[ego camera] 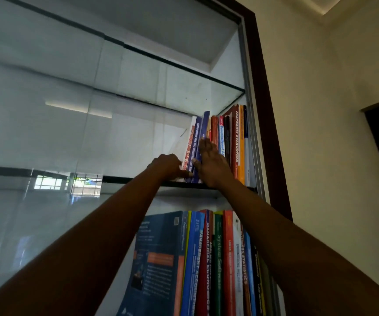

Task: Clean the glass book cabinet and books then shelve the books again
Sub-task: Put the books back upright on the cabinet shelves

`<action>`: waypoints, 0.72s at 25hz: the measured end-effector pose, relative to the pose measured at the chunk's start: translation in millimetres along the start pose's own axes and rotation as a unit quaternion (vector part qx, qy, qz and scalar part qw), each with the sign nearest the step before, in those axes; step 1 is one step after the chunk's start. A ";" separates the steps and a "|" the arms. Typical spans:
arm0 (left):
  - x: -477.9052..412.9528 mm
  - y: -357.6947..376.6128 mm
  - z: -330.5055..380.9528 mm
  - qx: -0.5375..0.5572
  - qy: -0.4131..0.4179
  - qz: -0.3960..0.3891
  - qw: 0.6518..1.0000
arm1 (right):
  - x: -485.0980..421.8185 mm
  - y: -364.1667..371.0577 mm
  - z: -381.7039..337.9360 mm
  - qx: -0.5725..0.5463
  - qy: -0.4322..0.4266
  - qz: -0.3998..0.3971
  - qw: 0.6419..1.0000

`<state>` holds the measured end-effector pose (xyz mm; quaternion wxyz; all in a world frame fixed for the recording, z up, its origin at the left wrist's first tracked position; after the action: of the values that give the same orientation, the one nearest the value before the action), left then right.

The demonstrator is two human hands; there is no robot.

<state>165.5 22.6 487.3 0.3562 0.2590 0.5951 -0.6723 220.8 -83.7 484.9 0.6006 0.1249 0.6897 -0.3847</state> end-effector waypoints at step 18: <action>254.5 115.5 -2.8 0.202 -0.092 0.129 0.967 | 255.5 17.1 17.7 -0.364 0.212 -0.016 0.907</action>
<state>100.3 -22.4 219.3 0.4333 0.3368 0.3736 -0.7479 181.5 -158.2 242.4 0.4381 -0.0348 0.8946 -0.0809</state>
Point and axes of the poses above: each hand's wrist, its own x-axis away from the middle knuckle, its own y-axis out of the palm, z = x × y, the point moved 6 cm from there along -x, towards the middle knuckle, and after that the axes turned 7 degrees about z, right-handed, at the moved point
